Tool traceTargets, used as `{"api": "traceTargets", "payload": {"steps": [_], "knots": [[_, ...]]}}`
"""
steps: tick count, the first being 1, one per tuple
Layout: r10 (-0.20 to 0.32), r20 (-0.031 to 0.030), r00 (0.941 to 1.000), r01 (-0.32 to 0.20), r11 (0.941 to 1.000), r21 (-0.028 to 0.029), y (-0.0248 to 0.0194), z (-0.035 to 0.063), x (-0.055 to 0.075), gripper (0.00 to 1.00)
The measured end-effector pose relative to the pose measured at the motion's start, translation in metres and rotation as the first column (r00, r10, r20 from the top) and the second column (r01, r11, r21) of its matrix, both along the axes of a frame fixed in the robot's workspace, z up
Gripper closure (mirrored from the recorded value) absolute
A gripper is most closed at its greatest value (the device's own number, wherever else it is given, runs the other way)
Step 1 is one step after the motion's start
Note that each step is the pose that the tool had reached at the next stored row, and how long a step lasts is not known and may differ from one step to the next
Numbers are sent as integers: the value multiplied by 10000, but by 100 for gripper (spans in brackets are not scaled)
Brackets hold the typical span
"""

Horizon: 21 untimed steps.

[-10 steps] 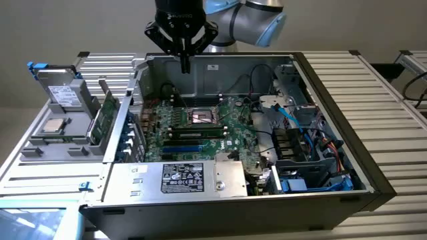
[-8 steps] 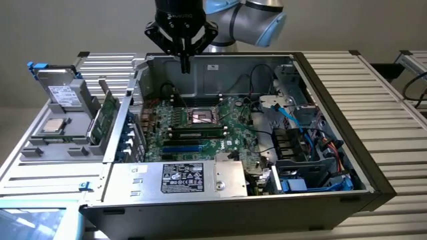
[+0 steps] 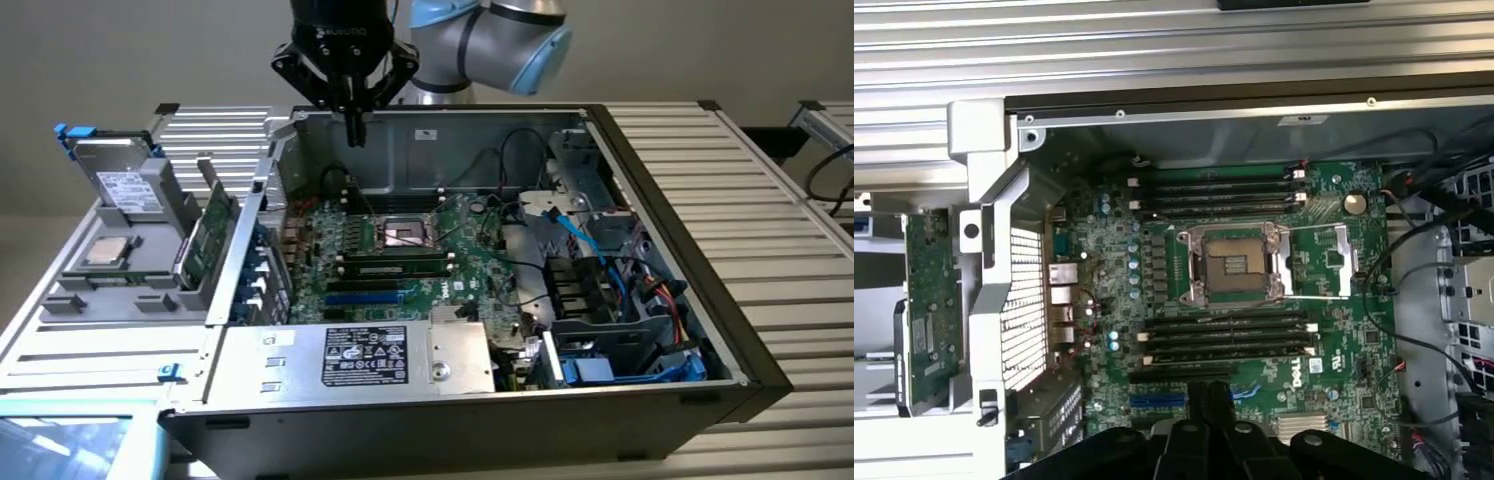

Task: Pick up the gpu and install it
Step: 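Reach for the gpu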

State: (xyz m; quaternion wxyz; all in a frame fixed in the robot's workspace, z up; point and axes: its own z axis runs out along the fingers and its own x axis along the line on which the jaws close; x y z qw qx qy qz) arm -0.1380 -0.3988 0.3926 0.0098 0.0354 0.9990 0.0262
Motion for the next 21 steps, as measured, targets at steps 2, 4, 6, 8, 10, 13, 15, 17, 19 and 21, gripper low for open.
{"api": "traceTargets", "payload": {"steps": [2, 4, 6, 8, 10, 13, 15, 17, 19, 21], "knots": [[1, -3, 10000, -1, 10000, 9, 0, 0, -90, 88], [0, -3, 10000, 0, 10000, 14, 0, -1, -180, 88], [1, -3, 10000, -1, 10000, 17, 0, -2, -269, 88], [0, -4, 10000, 0, 10000, 18, 0, -5, -364, 88], [0, -3, 10000, 0, 10000, 18, 0, -10, -454, 88], [1, -3, 10000, -1, 10000, 18, 0, -20, -590, 88], [0, -3, 10000, 0, 10000, 18, 0, -26, -681, 88], [1, -4, 10000, -1, 10000, 17, 0, -31, -772, 88], [0, -4, 10000, 0, 10000, 18, 0, -35, -864, 88], [1, -3, 10000, -1, 10000, 18, 0, -41, -954, 88]]}}
